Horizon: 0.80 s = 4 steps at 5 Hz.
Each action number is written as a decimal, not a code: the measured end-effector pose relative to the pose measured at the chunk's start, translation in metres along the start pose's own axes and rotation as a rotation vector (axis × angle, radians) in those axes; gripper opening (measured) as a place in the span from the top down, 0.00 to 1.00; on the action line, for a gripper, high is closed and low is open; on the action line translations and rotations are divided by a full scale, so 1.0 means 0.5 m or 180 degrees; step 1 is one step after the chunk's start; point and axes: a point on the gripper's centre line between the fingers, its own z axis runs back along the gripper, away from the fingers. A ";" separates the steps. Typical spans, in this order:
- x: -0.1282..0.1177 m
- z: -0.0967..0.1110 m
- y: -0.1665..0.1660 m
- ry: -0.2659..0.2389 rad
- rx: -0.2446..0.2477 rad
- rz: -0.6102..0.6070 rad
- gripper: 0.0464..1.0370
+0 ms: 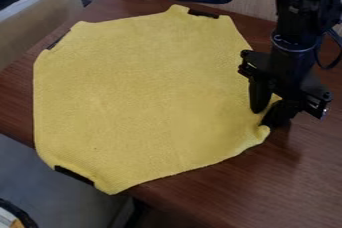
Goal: Fold the cloth from right to center
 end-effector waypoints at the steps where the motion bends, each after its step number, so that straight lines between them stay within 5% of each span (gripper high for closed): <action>1: -0.002 0.004 0.008 -0.0024 -0.0007 0.0057 0.84; 2: -0.002 0.010 0.011 -0.0047 -0.0036 0.0114 0.95; 4: 0.011 0.052 0.051 -0.0147 -0.0137 0.0272 0.97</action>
